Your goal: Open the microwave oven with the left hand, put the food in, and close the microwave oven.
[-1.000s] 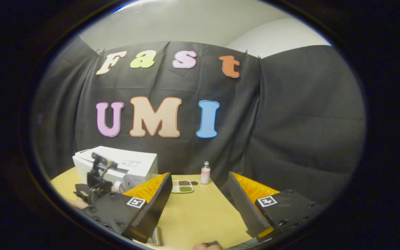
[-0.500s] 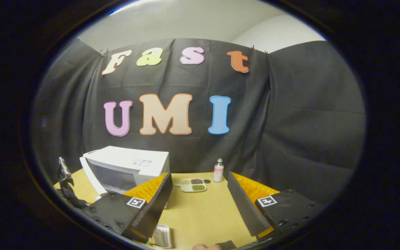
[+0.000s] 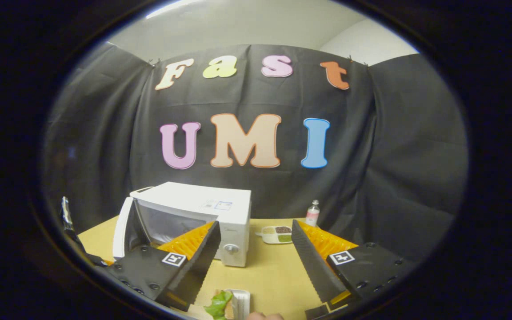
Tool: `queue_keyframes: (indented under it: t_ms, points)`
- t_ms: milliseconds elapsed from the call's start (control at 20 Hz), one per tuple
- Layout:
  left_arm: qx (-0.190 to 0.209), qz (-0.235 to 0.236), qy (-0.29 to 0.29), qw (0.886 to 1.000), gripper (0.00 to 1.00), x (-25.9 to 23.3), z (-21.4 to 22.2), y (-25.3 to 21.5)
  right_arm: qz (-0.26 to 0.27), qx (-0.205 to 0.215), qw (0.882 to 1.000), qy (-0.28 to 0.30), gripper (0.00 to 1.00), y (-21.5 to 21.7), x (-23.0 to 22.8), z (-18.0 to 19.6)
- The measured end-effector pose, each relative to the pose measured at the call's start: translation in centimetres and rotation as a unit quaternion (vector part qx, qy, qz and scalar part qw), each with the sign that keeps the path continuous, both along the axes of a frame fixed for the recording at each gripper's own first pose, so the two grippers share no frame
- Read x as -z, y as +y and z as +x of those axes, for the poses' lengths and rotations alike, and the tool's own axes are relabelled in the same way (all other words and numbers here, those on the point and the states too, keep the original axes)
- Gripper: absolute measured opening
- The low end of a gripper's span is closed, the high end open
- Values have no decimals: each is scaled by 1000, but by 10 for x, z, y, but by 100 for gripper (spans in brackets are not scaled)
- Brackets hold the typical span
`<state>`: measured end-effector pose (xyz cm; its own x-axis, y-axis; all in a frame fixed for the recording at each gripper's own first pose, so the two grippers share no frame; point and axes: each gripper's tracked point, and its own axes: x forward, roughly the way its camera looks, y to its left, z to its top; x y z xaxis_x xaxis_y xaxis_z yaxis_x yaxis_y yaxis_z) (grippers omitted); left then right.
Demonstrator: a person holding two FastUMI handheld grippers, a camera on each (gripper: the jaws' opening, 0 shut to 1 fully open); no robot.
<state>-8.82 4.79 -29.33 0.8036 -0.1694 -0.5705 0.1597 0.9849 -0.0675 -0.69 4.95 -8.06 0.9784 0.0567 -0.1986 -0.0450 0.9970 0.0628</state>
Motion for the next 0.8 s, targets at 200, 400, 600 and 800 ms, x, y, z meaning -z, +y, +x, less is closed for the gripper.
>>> queue_keyframes:
  t_ms: [200, 400, 600, 800]
  points:
    - [-33, 2, -4, 999, 1, 1, -17, 38, -7, -14, 1000, -2, 100, 27, 2, -1]
    - [-69, 14, -1, 998, 1, 2, -31, 83, -14, -18, 1000, -4, 97, 45, 3, -4]
    - [-97, -2, -3, 995, 1, 1, -41, 116, -25, -8, 1000, -13, 97, 48, 0, -4]
    - [-85, -4, -7, 996, 1, 2, -41, 121, -33, -5, 999, -8, 97, 51, 6, -3]
